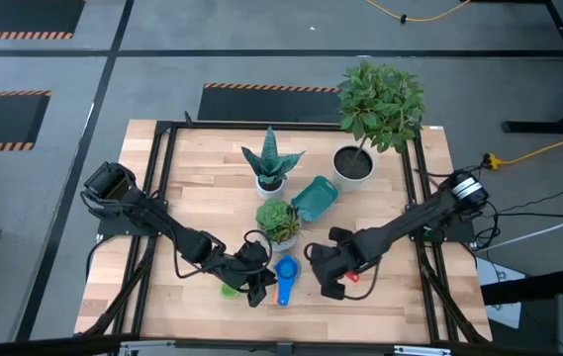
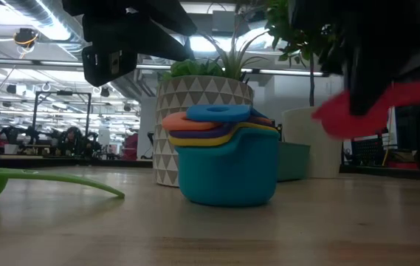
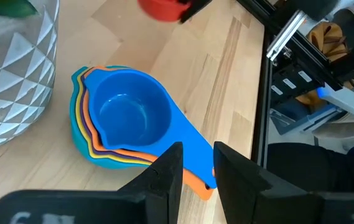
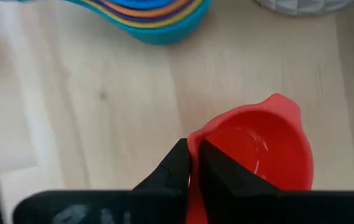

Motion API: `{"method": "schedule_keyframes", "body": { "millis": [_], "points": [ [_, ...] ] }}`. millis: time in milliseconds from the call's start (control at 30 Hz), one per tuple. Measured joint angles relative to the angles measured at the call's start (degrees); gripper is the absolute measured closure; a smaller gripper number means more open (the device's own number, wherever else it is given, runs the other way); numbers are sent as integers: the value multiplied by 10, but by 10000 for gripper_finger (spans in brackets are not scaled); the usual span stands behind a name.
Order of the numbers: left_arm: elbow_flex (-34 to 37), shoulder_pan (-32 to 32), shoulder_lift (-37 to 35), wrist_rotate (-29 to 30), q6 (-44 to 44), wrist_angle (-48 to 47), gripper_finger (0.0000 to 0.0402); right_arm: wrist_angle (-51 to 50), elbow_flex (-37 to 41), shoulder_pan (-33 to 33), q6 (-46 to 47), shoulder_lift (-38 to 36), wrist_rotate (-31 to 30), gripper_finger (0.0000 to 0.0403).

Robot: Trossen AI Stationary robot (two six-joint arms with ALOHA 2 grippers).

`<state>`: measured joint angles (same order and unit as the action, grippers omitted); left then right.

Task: Nest measuring cups in basket
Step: Stack the red measuring cup on top of the blue measuring cup

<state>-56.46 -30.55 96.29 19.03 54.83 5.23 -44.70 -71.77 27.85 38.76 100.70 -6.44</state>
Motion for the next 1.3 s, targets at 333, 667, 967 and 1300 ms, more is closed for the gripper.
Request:
{"method": "schedule_keyframes", "body": {
  "millis": [333,667,967,1300],
  "points": [
    [0,0,0,0,0,0,319,3,0,-29,78,69,-1,374],
    [0,0,0,0,-16,0,319,4,0,-39,90,84,-1,374],
    [0,0,0,0,-16,0,319,8,0,-43,88,84,-1,333],
    [0,0,0,0,-16,0,319,10,0,-45,72,83,0,324]
  ]
}}
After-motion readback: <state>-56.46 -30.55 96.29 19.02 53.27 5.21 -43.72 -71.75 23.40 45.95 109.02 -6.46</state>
